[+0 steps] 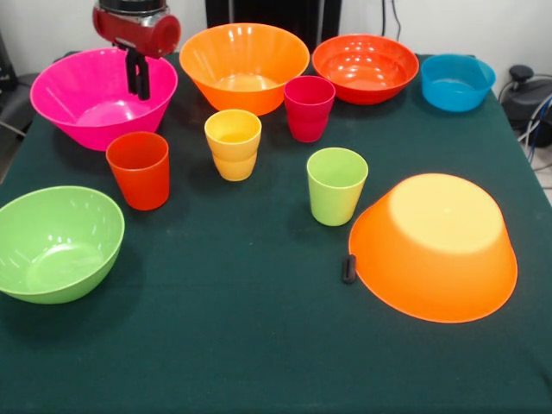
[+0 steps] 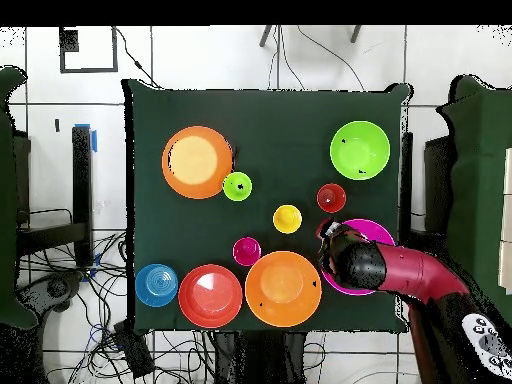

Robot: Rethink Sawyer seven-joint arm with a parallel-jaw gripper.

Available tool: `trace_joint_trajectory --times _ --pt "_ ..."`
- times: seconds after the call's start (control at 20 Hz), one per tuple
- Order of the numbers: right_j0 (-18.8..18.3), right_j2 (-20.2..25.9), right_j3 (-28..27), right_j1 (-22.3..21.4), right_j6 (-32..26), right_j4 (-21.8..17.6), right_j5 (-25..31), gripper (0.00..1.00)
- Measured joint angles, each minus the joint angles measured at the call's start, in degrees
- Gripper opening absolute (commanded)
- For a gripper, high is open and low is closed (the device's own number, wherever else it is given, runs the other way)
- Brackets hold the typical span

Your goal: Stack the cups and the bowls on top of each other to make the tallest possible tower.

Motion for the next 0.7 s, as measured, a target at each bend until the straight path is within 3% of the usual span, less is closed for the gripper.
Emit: trace_joint_trajectory --times 0.7 --pt "0.6 2.5 -6.4 0.5 0.0 0.5 3.0 0.0"
